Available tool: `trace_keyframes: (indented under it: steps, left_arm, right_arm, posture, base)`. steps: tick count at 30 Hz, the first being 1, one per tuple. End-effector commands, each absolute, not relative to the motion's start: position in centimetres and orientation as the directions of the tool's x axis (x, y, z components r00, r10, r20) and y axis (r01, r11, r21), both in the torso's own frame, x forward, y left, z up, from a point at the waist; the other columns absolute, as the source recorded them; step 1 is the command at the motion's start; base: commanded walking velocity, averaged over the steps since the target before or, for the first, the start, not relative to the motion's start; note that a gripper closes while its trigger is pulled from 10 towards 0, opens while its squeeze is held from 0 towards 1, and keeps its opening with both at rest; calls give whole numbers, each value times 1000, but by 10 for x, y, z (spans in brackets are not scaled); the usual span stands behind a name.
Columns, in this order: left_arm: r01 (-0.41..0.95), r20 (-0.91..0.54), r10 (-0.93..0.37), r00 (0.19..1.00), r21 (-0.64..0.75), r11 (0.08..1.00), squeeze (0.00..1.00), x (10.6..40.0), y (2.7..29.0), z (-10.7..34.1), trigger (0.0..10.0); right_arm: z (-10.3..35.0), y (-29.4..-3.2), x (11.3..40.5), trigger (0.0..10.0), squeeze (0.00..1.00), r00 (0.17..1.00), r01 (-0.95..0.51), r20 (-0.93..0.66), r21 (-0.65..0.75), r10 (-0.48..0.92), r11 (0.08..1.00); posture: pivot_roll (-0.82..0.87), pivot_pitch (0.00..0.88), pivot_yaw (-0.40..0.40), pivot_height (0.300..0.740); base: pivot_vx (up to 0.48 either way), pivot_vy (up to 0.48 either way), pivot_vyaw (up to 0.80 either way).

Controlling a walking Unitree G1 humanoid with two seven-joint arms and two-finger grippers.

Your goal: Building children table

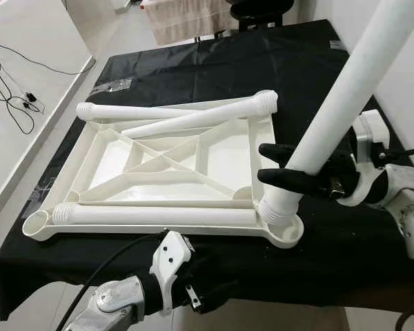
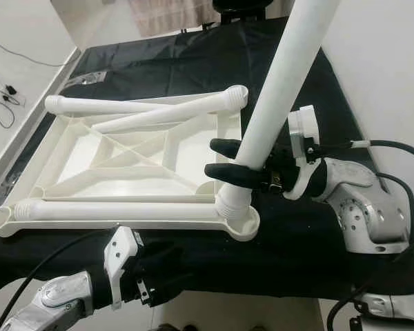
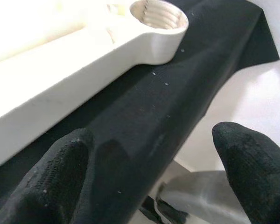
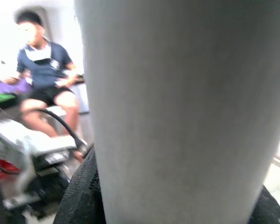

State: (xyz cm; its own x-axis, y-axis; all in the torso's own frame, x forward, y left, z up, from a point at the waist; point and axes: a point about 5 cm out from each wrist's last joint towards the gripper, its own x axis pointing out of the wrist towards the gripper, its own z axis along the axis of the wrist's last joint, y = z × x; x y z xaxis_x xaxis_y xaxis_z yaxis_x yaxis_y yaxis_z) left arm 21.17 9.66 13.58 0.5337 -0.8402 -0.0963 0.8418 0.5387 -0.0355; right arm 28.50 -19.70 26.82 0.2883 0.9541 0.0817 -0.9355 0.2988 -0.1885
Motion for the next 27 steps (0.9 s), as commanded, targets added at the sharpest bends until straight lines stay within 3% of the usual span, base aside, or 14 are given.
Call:
trace_keyframes:
  steps: [1, 12, 13, 17, 27]
  left_arm:
    - [822, -111, -819, 563, -29, 569, 0, 215, 103, 133, 10000]
    - [823, -112, -819, 563, -19, 568, 0, 217, 102, 133, 10000]
    - [824, -114, -820, 562, -18, 567, 0, 217, 102, 132, 10000]
    - [824, -117, -820, 560, -18, 566, 0, 216, 102, 131, 10000]
    - [829, -121, -825, 553, -17, 558, 0, 215, 101, 130, 10000]
  right_arm:
    - [261, -195, 292, 10000, 0, 353, -908, 29, -230, 935, 350]
    - [261, -181, 309, 10000, 0, 478, -830, 67, -294, 876, 475]
    - [265, -178, 318, 10000, 0, 527, -791, 102, -304, 844, 531]
    - [273, -178, 327, 10000, 0, 576, -743, 151, -312, 803, 592]
    - [282, -179, 335, 10000, 0, 613, -692, 212, -322, 761, 647]
  posture:
    - [-56, 175, 170, 740]
    - [-53, 174, 175, 740]
    - [-50, 172, 175, 740]
    - [-51, 170, 174, 740]
    - [-44, 159, 174, 740]
  base:
    - [0, 0, 0]
    - [0, 0, 0]
    - [0, 0, 0]
    - [0, 0, 0]
    - [0, 0, 0]
